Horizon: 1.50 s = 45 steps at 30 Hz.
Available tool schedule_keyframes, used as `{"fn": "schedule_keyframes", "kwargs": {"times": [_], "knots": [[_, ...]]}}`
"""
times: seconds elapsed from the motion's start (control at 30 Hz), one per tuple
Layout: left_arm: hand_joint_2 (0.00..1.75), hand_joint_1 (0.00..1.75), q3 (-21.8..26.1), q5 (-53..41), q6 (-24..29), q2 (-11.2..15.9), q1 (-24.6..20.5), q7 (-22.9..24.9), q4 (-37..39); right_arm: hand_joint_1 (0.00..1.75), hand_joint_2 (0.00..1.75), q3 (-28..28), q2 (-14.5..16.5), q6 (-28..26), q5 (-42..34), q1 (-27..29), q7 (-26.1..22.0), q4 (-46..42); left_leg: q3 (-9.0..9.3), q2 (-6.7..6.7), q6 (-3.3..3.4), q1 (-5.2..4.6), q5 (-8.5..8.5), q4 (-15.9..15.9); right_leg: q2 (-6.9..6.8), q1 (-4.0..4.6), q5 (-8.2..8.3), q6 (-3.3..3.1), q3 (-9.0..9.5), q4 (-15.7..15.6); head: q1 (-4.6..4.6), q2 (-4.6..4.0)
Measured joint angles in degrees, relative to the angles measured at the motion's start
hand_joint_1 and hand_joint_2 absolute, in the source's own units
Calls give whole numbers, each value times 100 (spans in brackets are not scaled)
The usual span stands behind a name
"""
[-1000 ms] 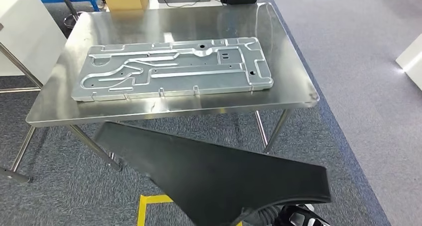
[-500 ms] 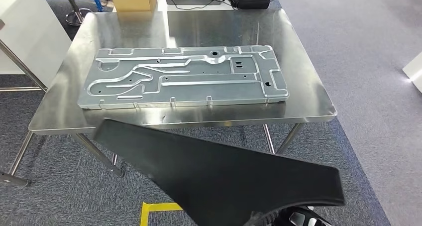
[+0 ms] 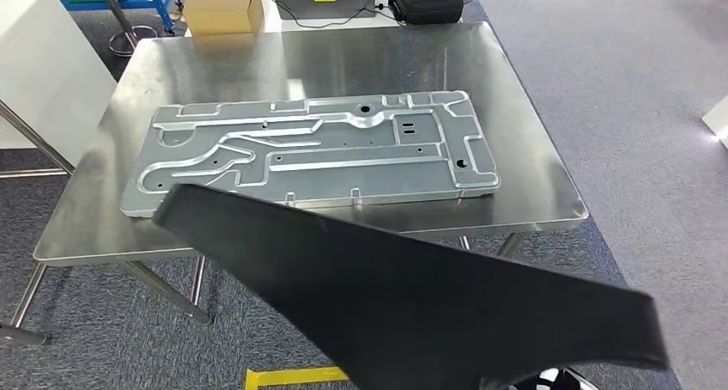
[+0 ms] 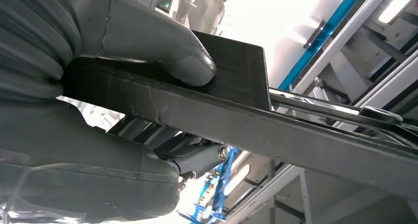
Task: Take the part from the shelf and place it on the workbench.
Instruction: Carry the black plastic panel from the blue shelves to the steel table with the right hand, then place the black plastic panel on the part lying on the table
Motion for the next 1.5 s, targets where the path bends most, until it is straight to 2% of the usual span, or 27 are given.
{"fn": "schedule_keyframes", "kwargs": {"times": [0.07, 0.13, 0.2, 0.23, 0.3, 0.33, 0.37, 0.4, 0.43, 0.5, 0.53, 0.6, 0.7, 0.73, 0.8, 0.87, 0.9, 0.97, 1.03, 1.07, 1.2, 1.27, 1.33, 1.37, 1.4, 1.43, 1.5], "knots": [[175, 0, 1, 5, 0, 3, 3, -18, 1, 168, 175, -17, -15, -70, 35, -50, 2, 2, 57, 4, 85, -29, 57, -227, -1, 3, -74, 80, 25, 32, -20, 0], [175, 0, 2, 7, 1, 15, 16, -52, -1, 168, 175, -63, -47, -206, 97, -97, 3, 0, 65, 7, 205, -44, 79, -235, -6, 1, -125, 139, 27, 51, -32, 0], [175, 0, 2, 19, -1, 22, 14, -99, -1, 168, 175, -155, -105, -356, 142, -163, 2, 1, 90, 7, 270, -36, 69, -254, -18, -17, -240, 189, -31, 211, -19, 0], [175, 0, 2, 26, -3, 25, 8, -121, -1, 168, 175, -219, -141, -427, 165, -210, 2, 7, 105, 8, 301, -31, 60, -265, -23, -25, -358, 215, -157, 454, -12, 0], [175, 0, 2, 32, -9, 34, 0, -155, -1, 168, 175, -409, -226, -566, 228, -316, 0, 58, 125, 9, 350, -41, 26, -268, -28, -33, -626, 249, -609, 1220, 1, 0], [175, 0, 2, 34, -12, 39, -1, -164, -1, 168, 175, -542, -268, -621, 259, -376, 0, 114, 138, 8, 365, -48, 8, -267, -28, -35, -686, 255, -843, 1557, 1, 0], [175, 0, 3, 35, -15, 42, -2, -172, -1, 168, 175, -703, -310, -689, 315, -453, 0, 194, 160, 3, 375, -57, -13, -267, -28, -34, -633, 250, -999, 1716, 1, 0], [175, 0, 3, 36, -21, 44, -1, -179, 0, 168, 175, -888, -358, -788, 414, -556, 0, 307, 194, -3, 379, -67, -36, -268, -28, -30, -466, 231, -1046, 1655, 1, 0], [175, 0, 4, 37, -32, 45, 1, -190, 1, 168, 175, -1087, -413, -930, 559, -684, 5, 446, 236, -9, 381, -80, -61, -269, -27, -18, -208, 196, -983, 1376, 1, 0], [175, 0, 4, 35, -59, 37, 4, -219, 2, 168, 175, -1523, -545, -1299, 918, -972, 31, 781, 301, -24, 372, -102, -104, -274, -31, 36, 257, 87, -726, 614, -1, 0], [175, 0, 4, 33, -73, 32, 4, -235, 3, 168, 175, -1729, -610, -1465, 1087, -1118, 63, 950, 312, -33, 359, -109, -120, -277, -35, 65, 366, 43, -624, 332, 3, 0], [175, 0, 5, 27, -92, 28, 7, -260, 3, 168, 175, -2072, -739, -1815, 1528, -1431, 197, 1323, 312, -39, 307, -112, -133, -296, -37, 94, 367, 3, -558, 147, 6, 0], [175, 0, 5, 2, -104, 46, 1, -279, 3, 168, 175, -2387, -976, -2398, 2461, -1977, 510, 2000, 306, -21, 222, -121, -211, -234, -40, 39, 388, -22, -476, 1, 7, 0], [175, 0, 4, -10, -108, 51, -2, -280, 3, 168, 175, -2436, -1053, -2572, 2835, -2181, 659, 2255, 224, -17, 201, -123, -316, -52, -47, 17, 398, -32, -443, -43, 3, 0], [175, 0, 4, -38, -120, 56, -5, -282, 3, 168, 175, -2450, -1191, -2861, 3697, -2650, 1025, 2861, -149, -10, 169, -105, -625, 648, -53, 15, 394, -50, -420, -60, 2, 0], [175, 0, 4, -66, -137, 62, -8, -281, 3, 168, 175, -2351, -1308, -2964, 4541, -3154, 1368, 3572, -509, -7, 140, -91, -741, 1216, -48, 20, 384, -55, -419, -50, 4, 0], [175, 0, 3, -79, -150, 68, -11, -280, 3, 168, 175, -2248, -1356, -2946, 4891, -3402, 1492, 3932, -556, -6, 131, -86, -634, 1207, -43, 19, 375, -51, -418, -40, 3, 0], [175, 0, -1, -102, -177, 87, -20, -281, 3, 168, 175, -1952, -1423, -2857, 5519, -3925, 1655, 4651, -359, 1, 142, -81, -174, 596, -32, 15, 340, -29, -412, 3, 2, 0], [175, 0, -10, -135, -201, 113, -43, -284, 3, 168, 175, -1564, -1434, -2759, 6074, -4483, 1757, 5423, -103, 7, 193, -98, 128, -60, -24, 28, 296, 11, -431, 64, 4, 0], [175, 0, -16, -155, -211, 122, -57, -287, 3, 168, 175, -1342, -1416, -2702, 6339, -4754, 1788, 5823, -41, 5, 222, -108, 168, -219, -23, 31, 286, 33, -445, 84, 4, 0], [175, 0, -47, -219, -267, 141, -84, -305, 4, 168, 175, -441, -1188, -2513, 7042, -5400, 1897, 7053, 24, -9, 336, -87, 192, -349, -34, 25, 233, 133, -477, 144, 10, 0], [175, 0, -64, -244, -291, 142, -103, -311, 5, 168, 175, -75, -1013, -2458, 7214, -5532, 1926, 7460, 65, -2, 377, -64, 215, -410, -38, -2, -7, 178, -685, 578, 17, 0], [175, 0, -80, -272, -307, 142, -121, -313, 5, 168, 175, 224, -846, -2466, 7300, -5567, 1960, 7776, 73, -7, 387, -61, 209, -414, -39, -42, -287, 223, -1070, 1307, 20, 0], [175, 0, -93, -287, -315, 142, -124, -312, 5, 168, 175, 346, -753, -2501, 7319, -5544, 1968, 7909, 78, -12, 382, -56, 199, -409, -40, -66, -321, 244, -1218, 1549, 20, 0], [175, 0, -109, -303, -329, 142, -123, -312, 5, 168, 175, 450, -656, -2566, 7323, -5503, 1961, 8023, 87, -17, 369, -48, 183, -400, -41, -88, -246, 263, -1280, 1595, 20, 0], [175, 0, -126, -316, -345, 142, -121, -312, 5, 168, 175, 531, -561, -2646, 7312, -5454, 1941, 8112, 99, -21, 348, -35, 162, -386, -44, -109, -70, 279, -1233, 1418, 21, 0], [175, 0, -156, -331, -369, 144, -124, -317, 5, 168, 175, 644, -385, -2849, 7267, -5351, 1877, 8236, 119, -24, 287, -14, 103, -346, -53, -137, 343, 301, -931, 690, 21, 0]]}}
